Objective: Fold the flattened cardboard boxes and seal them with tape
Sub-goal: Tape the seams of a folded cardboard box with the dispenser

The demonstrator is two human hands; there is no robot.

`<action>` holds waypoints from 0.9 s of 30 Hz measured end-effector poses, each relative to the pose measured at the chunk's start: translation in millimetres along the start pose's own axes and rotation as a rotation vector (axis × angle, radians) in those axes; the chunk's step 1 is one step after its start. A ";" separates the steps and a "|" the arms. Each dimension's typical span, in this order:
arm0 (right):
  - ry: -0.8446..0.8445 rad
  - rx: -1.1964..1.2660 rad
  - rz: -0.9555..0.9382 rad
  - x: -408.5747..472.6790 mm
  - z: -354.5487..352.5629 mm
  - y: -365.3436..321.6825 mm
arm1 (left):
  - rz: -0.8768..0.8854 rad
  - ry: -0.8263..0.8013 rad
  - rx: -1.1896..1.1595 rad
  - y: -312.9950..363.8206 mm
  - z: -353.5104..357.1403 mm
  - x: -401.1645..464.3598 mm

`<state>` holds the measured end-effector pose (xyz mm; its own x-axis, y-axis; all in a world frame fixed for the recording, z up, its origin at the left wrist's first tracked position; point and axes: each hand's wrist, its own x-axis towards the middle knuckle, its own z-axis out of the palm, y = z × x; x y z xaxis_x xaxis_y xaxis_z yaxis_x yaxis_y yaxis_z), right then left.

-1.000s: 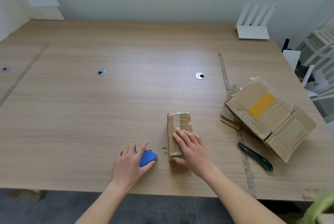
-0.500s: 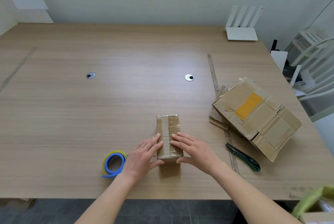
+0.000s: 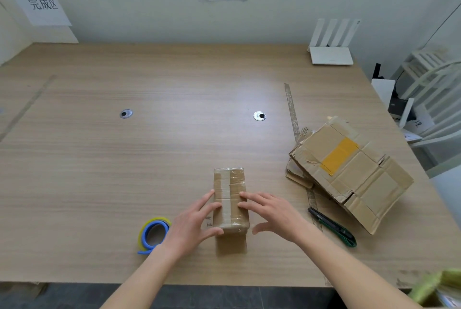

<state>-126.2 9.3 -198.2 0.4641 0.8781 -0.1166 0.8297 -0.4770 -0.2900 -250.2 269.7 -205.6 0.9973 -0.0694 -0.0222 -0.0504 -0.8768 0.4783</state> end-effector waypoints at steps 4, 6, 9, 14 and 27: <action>0.121 -0.061 -0.040 9.4 2.4 -1.5 | -0.004 -0.030 0.005 1.2 -1.9 5.2; 0.141 -0.076 -0.048 13.0 1.8 -1.3 | -0.001 -0.023 0.003 0.9 -2.8 5.6; 0.119 -0.095 -0.055 17.1 -2.8 0.9 | -0.009 -0.022 0.007 1.7 -2.8 6.1; 0.043 -0.013 -0.066 27.8 -16.1 0.7 | -0.027 -0.058 -0.017 0.0 -6.6 11.1; 0.209 1.077 0.733 48.6 2.8 -22.7 | -0.506 -0.038 -0.676 21.8 1.1 49.7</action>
<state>-123.4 62.9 -200.0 0.8169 0.3620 -0.4491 -0.2480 -0.4826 -0.8400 -201.8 246.6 -197.2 0.8883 0.2282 -0.3986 0.4559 -0.3340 0.8250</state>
